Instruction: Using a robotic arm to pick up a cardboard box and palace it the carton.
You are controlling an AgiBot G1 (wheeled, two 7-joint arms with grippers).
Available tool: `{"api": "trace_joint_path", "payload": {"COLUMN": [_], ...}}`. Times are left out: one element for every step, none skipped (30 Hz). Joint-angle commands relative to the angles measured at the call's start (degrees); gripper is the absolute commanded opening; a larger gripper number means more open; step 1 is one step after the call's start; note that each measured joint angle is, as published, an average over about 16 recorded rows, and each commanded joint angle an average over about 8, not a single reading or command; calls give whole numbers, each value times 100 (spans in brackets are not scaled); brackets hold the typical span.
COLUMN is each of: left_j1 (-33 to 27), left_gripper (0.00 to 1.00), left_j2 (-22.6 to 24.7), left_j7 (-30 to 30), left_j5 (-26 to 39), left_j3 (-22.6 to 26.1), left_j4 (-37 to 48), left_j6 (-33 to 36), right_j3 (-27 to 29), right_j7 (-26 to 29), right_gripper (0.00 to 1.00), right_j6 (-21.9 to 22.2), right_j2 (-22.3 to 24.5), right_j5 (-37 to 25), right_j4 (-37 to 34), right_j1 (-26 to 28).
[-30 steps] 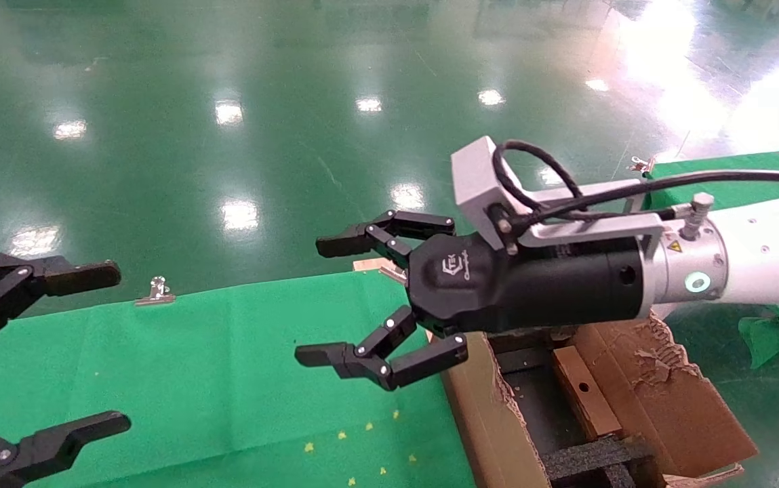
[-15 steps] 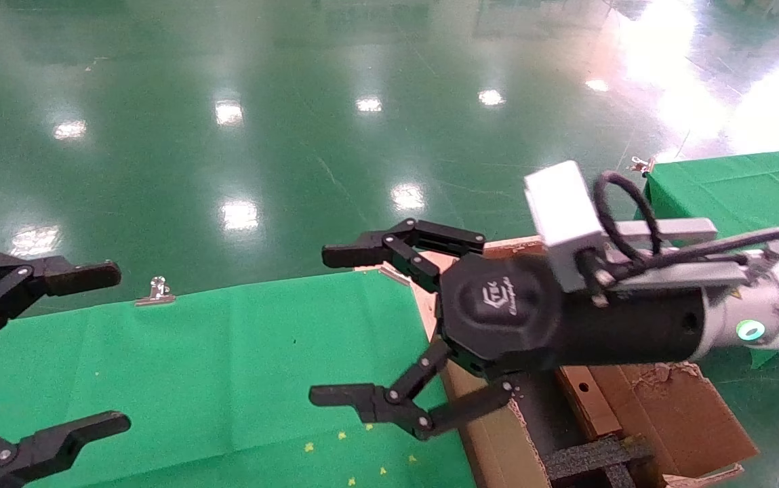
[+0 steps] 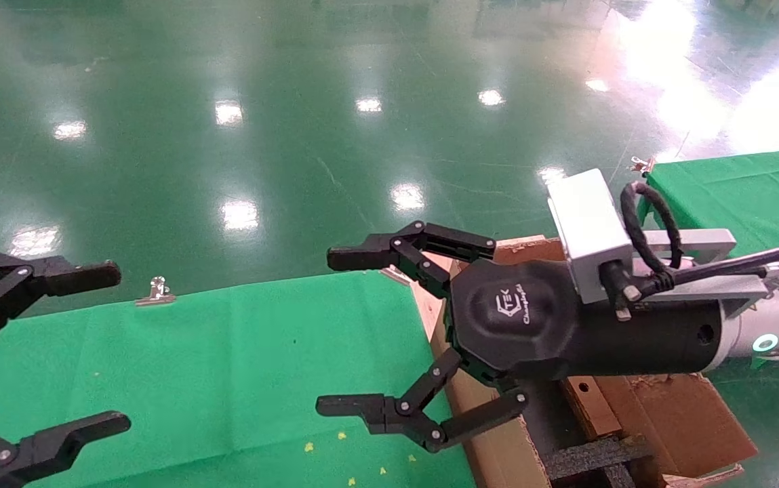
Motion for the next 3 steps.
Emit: {"api": "trace_joint_path", "payload": {"left_j1": [0, 0, 0], "left_gripper": [100, 100, 100], "left_j2": [0, 0, 0], "left_j7": [0, 0, 0], "left_j5": [0, 0, 0], "left_j3": [0, 0, 0], "left_j4": [0, 0, 0], "left_j6": [0, 0, 0], "right_j3": [-58, -65, -71], "right_j7": [7, 8, 9], "right_gripper": [100, 100, 100], "right_j6": [21, 24, 26], "right_j2": [5, 6, 7], "right_j5": [0, 0, 0], "right_j4": [-2, -2, -2], "right_j1": [43, 48, 52]}}
